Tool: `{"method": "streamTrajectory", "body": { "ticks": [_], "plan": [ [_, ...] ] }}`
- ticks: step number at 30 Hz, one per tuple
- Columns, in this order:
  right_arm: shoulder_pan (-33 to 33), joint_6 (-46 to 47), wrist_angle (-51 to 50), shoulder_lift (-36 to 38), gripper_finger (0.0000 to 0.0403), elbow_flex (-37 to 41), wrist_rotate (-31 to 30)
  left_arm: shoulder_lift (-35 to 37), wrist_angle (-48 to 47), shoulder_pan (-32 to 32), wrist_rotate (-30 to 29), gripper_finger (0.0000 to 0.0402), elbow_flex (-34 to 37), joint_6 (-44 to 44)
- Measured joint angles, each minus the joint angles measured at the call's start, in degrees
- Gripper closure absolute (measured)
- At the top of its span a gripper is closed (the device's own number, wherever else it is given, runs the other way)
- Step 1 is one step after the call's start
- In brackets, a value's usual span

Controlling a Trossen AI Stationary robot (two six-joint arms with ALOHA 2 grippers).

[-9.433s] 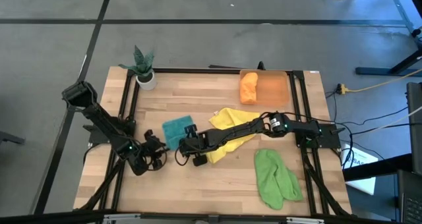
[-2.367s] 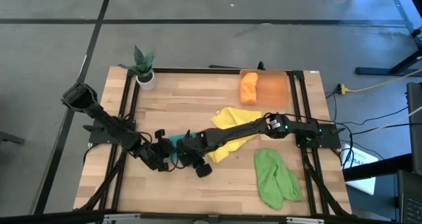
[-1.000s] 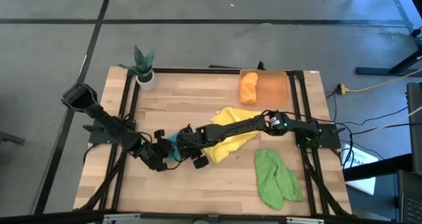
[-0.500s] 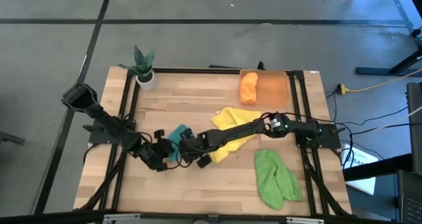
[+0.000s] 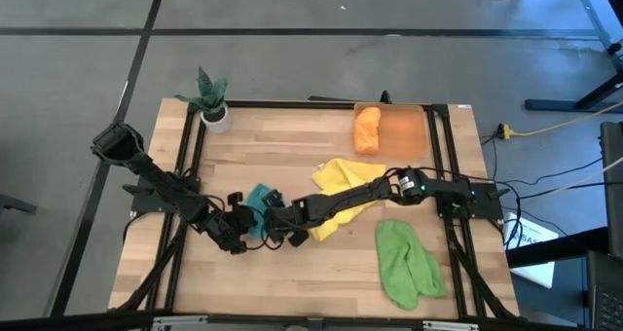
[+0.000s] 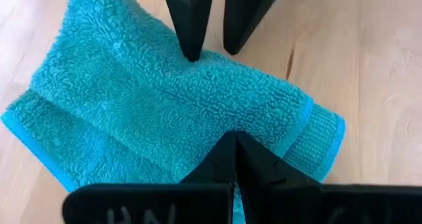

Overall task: Roll microfiber towels into tight, uniform cylinder then place into a basket
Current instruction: Roll the blue microfiber towel

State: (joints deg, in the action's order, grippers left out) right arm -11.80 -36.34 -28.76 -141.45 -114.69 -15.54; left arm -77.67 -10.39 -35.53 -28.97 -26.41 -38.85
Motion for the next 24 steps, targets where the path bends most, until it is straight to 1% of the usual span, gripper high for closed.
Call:
{"method": "streamTrajectory", "body": {
  "ticks": [4,8,12,13,17,18,19,24],
  "plan": [
    [-0.02,0.03,1.87,0.00,0.0262,0.00,0.76,0.00,0.00,0.00,0.01,0.0398,0.00,0.00],
    [0.31,0.03,3.54,0.00,0.0262,0.00,3.46,0.00,0.00,0.00,0.02,0.0398,0.00,0.00],
    [0.56,0.03,4.60,0.00,0.0262,0.00,3.69,0.00,0.00,0.00,0.02,0.0398,0.00,0.02],
    [0.66,0.01,4.64,0.00,0.0262,0.00,4.32,0.00,0.00,0.00,0.02,0.0398,0.00,0.00],
    [1.02,-0.68,5.94,-0.31,0.0262,0.77,10.51,0.00,0.00,0.00,0.05,0.0398,0.00,0.01],
    [1.03,-1.73,5.99,-0.49,0.0262,1.18,10.96,0.00,0.02,0.00,0.07,0.0398,0.00,0.00],
    [1.03,-2.68,6.08,-0.57,0.0262,1.70,10.84,0.00,0.02,0.00,0.07,0.0398,0.00,0.02],
    [1.03,-2.98,10.74,-0.42,0.0262,4.21,6.48,0.00,0.12,0.00,0.07,0.0398,0.00,0.01]
  ]
}}
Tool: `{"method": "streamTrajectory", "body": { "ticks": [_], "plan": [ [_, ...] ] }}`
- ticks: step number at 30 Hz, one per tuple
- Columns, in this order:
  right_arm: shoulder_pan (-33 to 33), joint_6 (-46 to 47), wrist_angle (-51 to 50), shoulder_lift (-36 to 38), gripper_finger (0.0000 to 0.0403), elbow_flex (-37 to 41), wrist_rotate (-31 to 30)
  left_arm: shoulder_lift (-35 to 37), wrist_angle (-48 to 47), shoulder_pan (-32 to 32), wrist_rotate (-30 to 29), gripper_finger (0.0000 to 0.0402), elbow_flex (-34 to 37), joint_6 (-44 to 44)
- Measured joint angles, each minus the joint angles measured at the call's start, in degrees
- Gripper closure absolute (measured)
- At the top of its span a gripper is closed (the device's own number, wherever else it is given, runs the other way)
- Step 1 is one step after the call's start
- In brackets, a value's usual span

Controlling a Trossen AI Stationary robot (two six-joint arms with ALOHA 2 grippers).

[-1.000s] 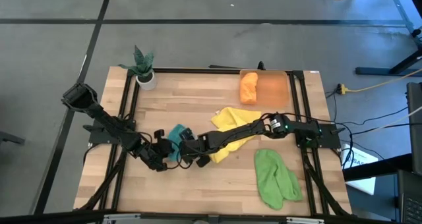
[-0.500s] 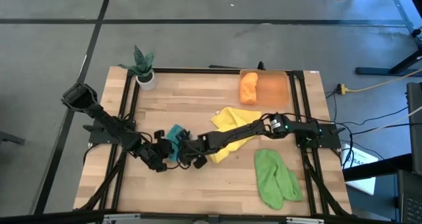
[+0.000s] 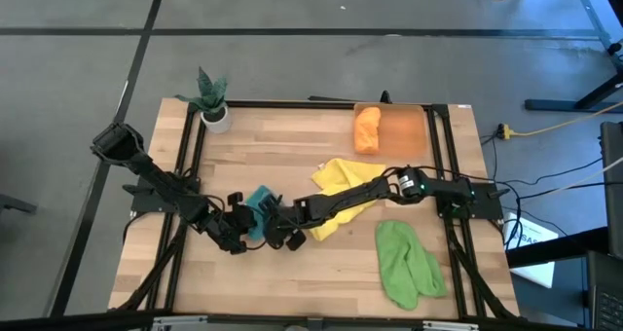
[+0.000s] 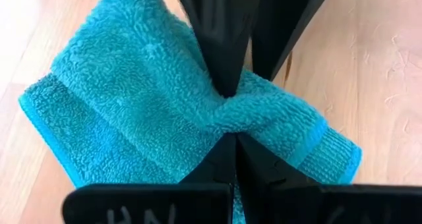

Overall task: Roll microfiber towels into tight, uniform cylinder then place into a basket
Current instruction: Roll the blue microfiber towel

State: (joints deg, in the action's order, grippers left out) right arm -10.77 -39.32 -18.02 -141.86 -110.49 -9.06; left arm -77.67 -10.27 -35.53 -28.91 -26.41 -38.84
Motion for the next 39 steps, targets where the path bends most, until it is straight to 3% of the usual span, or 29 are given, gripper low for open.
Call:
{"method": "streamTrajectory", "body": {
  "ticks": [8,16,22,28,33,39],
  "plan": [
    [-0.04,0.51,0.74,0.00,0.0285,0.32,-0.85,0.00,0.03,0.00,0.13,0.0398,0.00,0.01],
    [0.22,4.23,0.68,-0.13,0.0390,0.38,2.46,0.00,0.03,0.00,0.13,0.0398,0.00,0.01],
    [0.22,6.31,-0.24,-0.13,0.0395,0.33,2.73,0.40,-1.85,0.00,0.13,0.0398,-1.14,-0.01],
    [0.20,7.39,-1.86,-0.09,0.0397,0.10,2.95,1.82,-9.79,-0.53,0.08,0.0398,-5.73,-0.04],
    [0.18,10.11,-10.70,-0.09,0.0399,-3.62,3.77,2.78,-17.44,-1.37,-0.80,0.0398,-7.37,-4.13],
    [0.17,16.13,-22.55,-0.35,0.0400,-9.44,15.58,2.89,-20.82,-1.70,-0.87,0.0398,-7.37,-7.50]
  ]
}}
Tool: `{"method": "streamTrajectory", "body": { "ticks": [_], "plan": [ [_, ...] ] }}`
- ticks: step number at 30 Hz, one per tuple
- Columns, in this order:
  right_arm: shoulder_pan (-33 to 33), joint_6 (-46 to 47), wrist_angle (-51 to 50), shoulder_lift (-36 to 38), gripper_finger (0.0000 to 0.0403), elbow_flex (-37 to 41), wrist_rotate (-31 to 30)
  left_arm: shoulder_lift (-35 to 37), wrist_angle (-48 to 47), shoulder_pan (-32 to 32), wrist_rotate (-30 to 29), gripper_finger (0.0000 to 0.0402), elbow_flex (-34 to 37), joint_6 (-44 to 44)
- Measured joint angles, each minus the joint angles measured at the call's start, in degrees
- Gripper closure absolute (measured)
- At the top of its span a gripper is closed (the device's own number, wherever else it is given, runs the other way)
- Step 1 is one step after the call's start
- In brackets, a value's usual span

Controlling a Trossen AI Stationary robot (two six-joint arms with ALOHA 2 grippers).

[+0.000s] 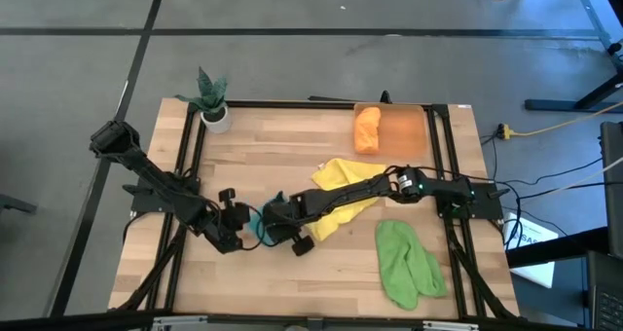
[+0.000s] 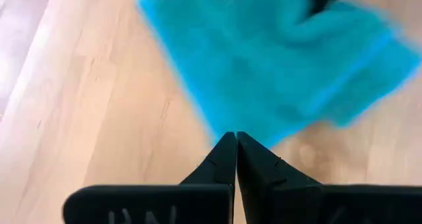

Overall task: Roll microfiber towels into tight, uniform cylinder then place into a basket
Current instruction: Roll the blue microfiber towel

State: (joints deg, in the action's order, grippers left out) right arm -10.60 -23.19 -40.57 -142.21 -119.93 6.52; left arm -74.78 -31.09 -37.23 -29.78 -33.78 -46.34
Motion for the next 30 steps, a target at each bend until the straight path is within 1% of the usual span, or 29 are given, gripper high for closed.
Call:
{"method": "streamTrajectory", "body": {
  "ticks": [3,8,13,17,25,27,30],
  "plan": [
    [-0.10,2.94,-4.00,-0.04,0.0400,-2.42,2.94,0.00,0.05,0.00,0.21,0.0398,0.00,-0.03],
    [0.21,6.11,-8.55,-0.04,0.0400,-5.19,3.72,0.00,0.15,-0.49,2.62,0.0398,0.00,-0.25],
    [1.97,9.97,-9.60,-0.02,0.0400,-8.48,11.13,-0.04,-1.20,-1.77,3.13,0.0398,-1.13,-1.19],
    [4.52,13.08,-9.64,0.00,0.0400,-9.04,14.52,-0.04,-4.35,-3.55,3.03,0.0398,-4.62,-1.56],
    [9.14,15.99,-10.46,-1.08,0.0400,-9.06,25.16,-0.02,-4.44,-8.24,2.31,0.0398,-8.96,-1.55],
    [9.96,17.90,-10.93,-1.14,0.0400,-9.06,26.60,-0.02,-4.59,-9.01,2.32,0.0398,-9.37,-1.54],
    [10.61,18.73,-11.59,-1.61,0.0400,-9.14,26.84,-0.02,-4.54,-9.56,2.24,0.0398,-9.68,-1.54]
  ]
}}
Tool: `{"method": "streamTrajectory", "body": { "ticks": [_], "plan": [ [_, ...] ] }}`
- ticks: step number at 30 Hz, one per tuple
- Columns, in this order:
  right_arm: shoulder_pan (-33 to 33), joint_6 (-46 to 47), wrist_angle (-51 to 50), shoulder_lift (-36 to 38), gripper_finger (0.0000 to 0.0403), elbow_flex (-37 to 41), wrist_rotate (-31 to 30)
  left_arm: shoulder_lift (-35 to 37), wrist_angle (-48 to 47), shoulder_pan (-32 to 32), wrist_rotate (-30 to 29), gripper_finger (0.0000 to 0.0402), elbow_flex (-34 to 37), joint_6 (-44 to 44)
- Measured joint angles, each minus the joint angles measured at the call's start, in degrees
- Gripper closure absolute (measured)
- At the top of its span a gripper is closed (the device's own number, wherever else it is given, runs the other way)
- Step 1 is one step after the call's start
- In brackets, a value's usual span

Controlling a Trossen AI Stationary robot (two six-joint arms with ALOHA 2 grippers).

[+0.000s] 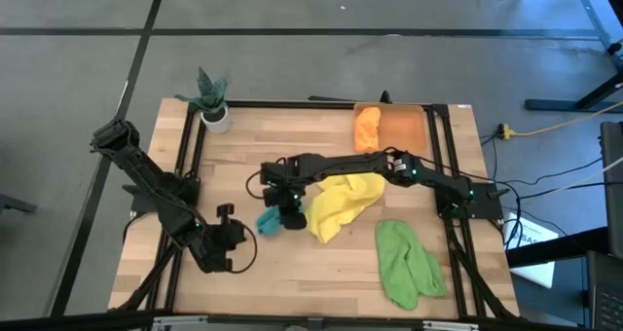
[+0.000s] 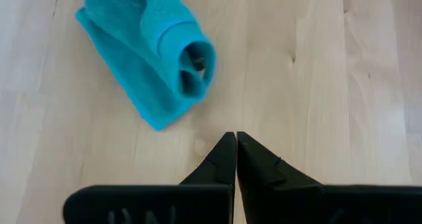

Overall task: Roll microfiber towels into tight, uniform cylinder then place into a basket
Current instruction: Roll the blue microfiber towel

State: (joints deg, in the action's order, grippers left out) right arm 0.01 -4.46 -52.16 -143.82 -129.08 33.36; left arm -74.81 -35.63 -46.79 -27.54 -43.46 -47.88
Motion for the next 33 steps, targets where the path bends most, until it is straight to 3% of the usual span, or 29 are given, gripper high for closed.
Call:
{"method": "streamTrajectory", "body": {
  "ticks": [11,17,29,33],
  "plan": [
    [1.71,4.29,-0.02,-2.04,0.0400,0.09,-0.24,0.00,-1.09,0.01,-0.53,0.0398,0.00,0.00],
    [3.04,7.25,-2.59,-2.03,0.0400,0.10,10.20,-0.02,-1.25,0.05,-0.55,0.0398,0.00,0.00],
    [3.32,7.68,-11.97,-2.99,0.0400,0.09,10.35,0.00,-1.23,0.05,-0.92,0.0398,0.00,-0.01],
    [4.38,7.59,-14.29,-4.55,0.0400,0.07,13.20,0.00,-1.23,0.05,-1.40,0.0398,0.00,-0.02]
  ]
}}
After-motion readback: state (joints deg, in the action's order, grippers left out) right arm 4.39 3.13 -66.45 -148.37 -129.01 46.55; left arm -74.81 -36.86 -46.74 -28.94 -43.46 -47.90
